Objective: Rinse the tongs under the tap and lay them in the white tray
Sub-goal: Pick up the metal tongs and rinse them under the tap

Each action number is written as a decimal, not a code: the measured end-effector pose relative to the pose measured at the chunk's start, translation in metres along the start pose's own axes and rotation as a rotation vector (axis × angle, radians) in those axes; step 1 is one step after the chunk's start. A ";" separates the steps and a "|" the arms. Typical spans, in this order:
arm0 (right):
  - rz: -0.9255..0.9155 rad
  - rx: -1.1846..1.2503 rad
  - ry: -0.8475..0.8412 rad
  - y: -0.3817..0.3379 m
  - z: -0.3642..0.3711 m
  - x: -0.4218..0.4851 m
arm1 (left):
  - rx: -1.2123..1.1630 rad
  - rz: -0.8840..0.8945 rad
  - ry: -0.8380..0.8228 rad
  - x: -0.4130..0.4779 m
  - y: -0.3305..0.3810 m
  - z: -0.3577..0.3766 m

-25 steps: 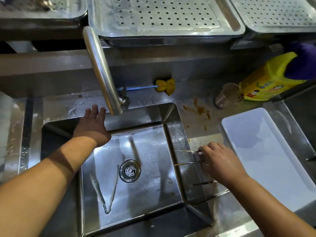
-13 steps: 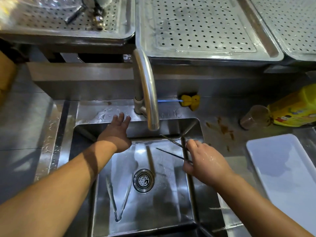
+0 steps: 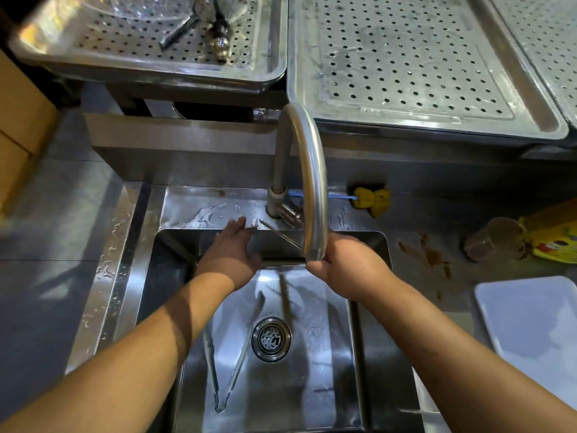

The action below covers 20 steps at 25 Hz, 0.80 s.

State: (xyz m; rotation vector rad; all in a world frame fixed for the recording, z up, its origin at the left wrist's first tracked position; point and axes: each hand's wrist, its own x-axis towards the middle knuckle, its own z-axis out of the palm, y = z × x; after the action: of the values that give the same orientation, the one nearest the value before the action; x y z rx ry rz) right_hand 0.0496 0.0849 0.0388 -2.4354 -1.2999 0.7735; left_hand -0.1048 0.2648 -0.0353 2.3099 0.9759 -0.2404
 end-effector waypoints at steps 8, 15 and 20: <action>0.020 0.378 -0.144 -0.041 0.034 -0.005 | -1.242 -0.238 -0.317 -0.058 0.045 0.006; 0.110 0.028 -0.194 -0.037 -0.007 0.020 | -1.309 -0.496 -0.236 -0.058 0.044 0.002; 0.429 0.477 0.112 -0.023 -0.008 0.103 | -1.220 -0.482 -0.296 -0.070 0.035 0.001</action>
State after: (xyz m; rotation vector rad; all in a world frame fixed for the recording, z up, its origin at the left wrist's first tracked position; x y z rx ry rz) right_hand 0.0852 0.1827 0.0228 -2.3271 -0.4745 0.9074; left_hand -0.1304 0.2039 0.0075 0.9024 1.0712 -0.1103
